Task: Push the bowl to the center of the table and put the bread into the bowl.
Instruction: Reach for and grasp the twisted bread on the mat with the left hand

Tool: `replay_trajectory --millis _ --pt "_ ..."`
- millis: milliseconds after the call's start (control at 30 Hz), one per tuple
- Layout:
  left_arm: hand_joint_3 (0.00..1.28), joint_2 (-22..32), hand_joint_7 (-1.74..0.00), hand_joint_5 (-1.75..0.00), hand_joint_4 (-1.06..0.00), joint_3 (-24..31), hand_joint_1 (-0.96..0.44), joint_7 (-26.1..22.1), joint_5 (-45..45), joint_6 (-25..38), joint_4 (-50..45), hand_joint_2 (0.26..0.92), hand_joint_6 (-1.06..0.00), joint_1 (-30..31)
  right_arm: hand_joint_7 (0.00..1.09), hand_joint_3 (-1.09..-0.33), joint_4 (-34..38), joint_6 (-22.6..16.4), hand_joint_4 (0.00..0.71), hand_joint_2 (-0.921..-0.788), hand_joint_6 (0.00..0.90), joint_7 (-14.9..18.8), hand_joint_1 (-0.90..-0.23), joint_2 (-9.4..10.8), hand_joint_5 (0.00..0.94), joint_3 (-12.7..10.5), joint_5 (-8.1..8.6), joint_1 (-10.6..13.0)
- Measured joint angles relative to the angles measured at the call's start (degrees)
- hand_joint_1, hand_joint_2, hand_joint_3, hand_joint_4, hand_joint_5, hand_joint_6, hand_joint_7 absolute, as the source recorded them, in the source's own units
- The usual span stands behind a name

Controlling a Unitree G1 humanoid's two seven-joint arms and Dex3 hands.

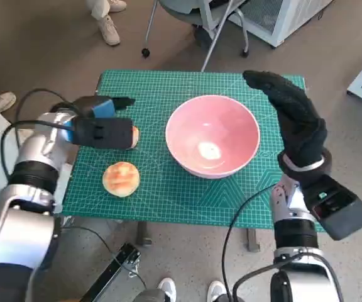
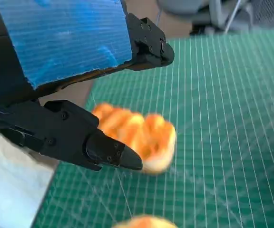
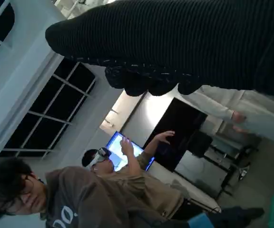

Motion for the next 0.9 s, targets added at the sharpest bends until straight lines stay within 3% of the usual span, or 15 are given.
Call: replay_trajectory --millis 133,233,367,467,500,567,633,800,900 --pt "0.0 -1.5 -0.06 0.0 -0.19 -1.0 -0.09 -0.7 0.4 2.5 0.8 0.768 -0.41 0.0 0.86 -0.693 -0.1 -0.2 0.324 -0.921 0.004 -0.9 -0.584 -0.3 0.006 0.0 -0.42 0.4" --pt "0.02 -2.4 -0.08 -0.04 -0.27 -2.1 -0.07 -0.6 1.0 4.1 0.9 0.795 -0.48 0.0 0.85 -0.692 -0.2 -0.2 0.323 -0.921 0.007 -1.5 -0.588 -0.4 0.006 0.1 -0.73 0.6" --pt "0.03 -3.1 -0.11 -0.08 -0.56 -4.6 -0.06 2.0 3.3 4.6 1.0 0.858 -0.62 0.1 0.85 -0.69 -0.3 -0.3 0.323 -0.921 0.01 -2.4 -0.591 -0.5 0.005 0.1 -1.07 0.8" --pt "0.03 -3.1 -0.14 -0.12 -0.71 -6.0 -0.05 4.7 4.6 3.6 1.0 0.892 -0.73 0.1 0.84 -0.689 -0.3 -0.3 0.323 -0.921 0.011 -2.8 -0.591 -0.5 0.005 0.2 -1.07 1.0" --pt "0.08 -3.1 -0.57 -0.12 -0.72 -6.4 -0.16 5.4 5.0 3.3 1.0 0.902 -0.68 0.1 0.84 -0.689 -0.3 -0.3 0.323 -0.921 0.011 -2.9 -0.591 -0.5 0.004 0.3 -1.07 1.0" --pt "0.11 -2.9 -0.93 -0.09 -0.68 -7.2 -0.26 7.1 5.7 2.3 1.0 0.912 -0.64 0.2 0.84 -0.689 -0.3 -0.3 0.322 -0.921 0.011 -3.1 -0.59 -0.5 0.004 0.3 -1.06 1.1" --pt "0.12 -2.7 -1.11 -0.08 -0.66 -8.0 -0.31 8.5 6.3 1.4 1.0 0.916 -0.63 0.2 0.84 -0.69 -0.3 -0.3 0.322 -0.921 0.011 -3.2 -0.589 -0.4 0.004 0.4 -1.06 1.1" --pt "0.12 -1.7 -1.25 -0.12 -0.75 -8.4 -0.35 10.1 6.9 -1.1 1.0 0.92 -0.63 0.3 0.84 -0.686 -0.3 -0.3 0.321 -0.921 0.01 -3.3 -0.586 -0.2 0.003 0.5 -1.01 1.2" --pt "0.11 -1.1 -1.26 -0.09 -0.7 -8.3 -0.36 10.2 6.8 -2.0 1.0 0.921 -0.64 0.3 0.84 -0.678 -0.3 -0.2 0.321 -0.921 0.009 -3.3 -0.585 -0.1 0.003 0.6 -0.93 1.2"
